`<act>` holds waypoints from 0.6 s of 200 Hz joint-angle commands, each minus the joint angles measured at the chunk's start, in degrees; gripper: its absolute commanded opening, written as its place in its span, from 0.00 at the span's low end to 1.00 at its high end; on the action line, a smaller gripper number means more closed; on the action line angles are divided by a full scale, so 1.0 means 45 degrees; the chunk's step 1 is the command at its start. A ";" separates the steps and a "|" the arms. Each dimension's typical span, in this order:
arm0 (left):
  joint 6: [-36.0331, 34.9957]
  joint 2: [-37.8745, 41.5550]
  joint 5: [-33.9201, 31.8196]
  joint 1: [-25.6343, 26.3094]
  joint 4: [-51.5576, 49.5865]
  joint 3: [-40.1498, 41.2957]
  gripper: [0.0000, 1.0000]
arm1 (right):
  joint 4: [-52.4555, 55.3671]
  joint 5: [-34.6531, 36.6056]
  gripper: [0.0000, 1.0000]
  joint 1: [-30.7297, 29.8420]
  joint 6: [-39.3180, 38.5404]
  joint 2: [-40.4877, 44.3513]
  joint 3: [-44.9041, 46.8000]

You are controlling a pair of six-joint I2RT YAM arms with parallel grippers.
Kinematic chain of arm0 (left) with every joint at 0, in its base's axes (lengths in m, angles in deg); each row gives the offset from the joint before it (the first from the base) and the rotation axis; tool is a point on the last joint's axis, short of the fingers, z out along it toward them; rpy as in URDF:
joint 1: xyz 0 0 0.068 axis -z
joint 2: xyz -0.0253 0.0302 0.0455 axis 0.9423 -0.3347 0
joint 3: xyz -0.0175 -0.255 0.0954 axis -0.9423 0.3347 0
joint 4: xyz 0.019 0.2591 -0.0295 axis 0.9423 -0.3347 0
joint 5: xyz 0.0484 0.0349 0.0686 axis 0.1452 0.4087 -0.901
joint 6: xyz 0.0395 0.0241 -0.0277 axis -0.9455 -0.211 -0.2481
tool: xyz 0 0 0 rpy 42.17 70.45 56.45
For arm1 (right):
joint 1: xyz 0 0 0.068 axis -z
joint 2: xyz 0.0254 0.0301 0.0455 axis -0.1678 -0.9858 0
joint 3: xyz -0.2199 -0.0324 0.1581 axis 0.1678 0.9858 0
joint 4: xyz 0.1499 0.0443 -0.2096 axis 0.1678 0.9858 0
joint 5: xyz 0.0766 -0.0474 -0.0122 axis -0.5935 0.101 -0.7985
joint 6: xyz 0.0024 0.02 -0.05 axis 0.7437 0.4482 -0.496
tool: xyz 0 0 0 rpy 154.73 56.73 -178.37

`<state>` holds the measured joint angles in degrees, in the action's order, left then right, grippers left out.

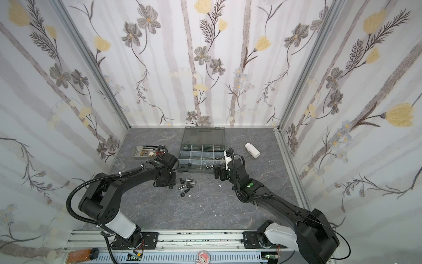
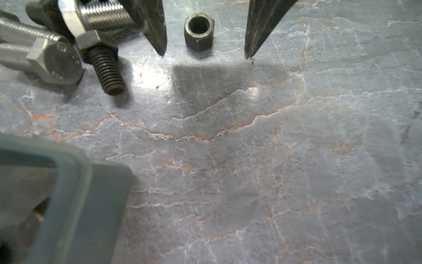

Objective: Sort the screws and nuts into containers
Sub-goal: Pick up the nut at the center of the table.

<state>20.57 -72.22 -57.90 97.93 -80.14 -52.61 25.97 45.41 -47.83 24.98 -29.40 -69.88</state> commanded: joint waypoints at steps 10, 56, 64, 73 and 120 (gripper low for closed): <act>0.0285 0.0032 -0.0216 0.0141 0.0145 0.0251 0.51 | -0.0402 0.0020 1.00 0.0006 0.0091 -0.0002 -0.0021; 0.0511 0.0174 -0.0273 0.0520 0.0105 0.0452 0.46 | -0.0431 -0.0016 1.00 0.0006 0.0115 0.0041 -0.0014; 0.0513 0.0190 -0.0327 0.0552 0.0085 0.0480 0.46 | -0.0411 -0.0036 1.00 0.0006 0.0126 0.0020 -0.0026; 0.0532 0.0216 -0.0366 0.0552 0.0085 0.0530 0.46 | -0.0421 -0.0058 1.00 0.0005 0.0135 0.0022 -0.0017; 0.0457 -0.0039 -0.0567 0.0552 0.0091 0.0417 0.44 | -0.0363 -0.0058 1.00 0.0006 0.0135 0.0054 -0.0019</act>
<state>21.90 -71.85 -58.91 100.38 -79.64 -50.16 25.90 45.34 -47.79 25.03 -29.40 -69.88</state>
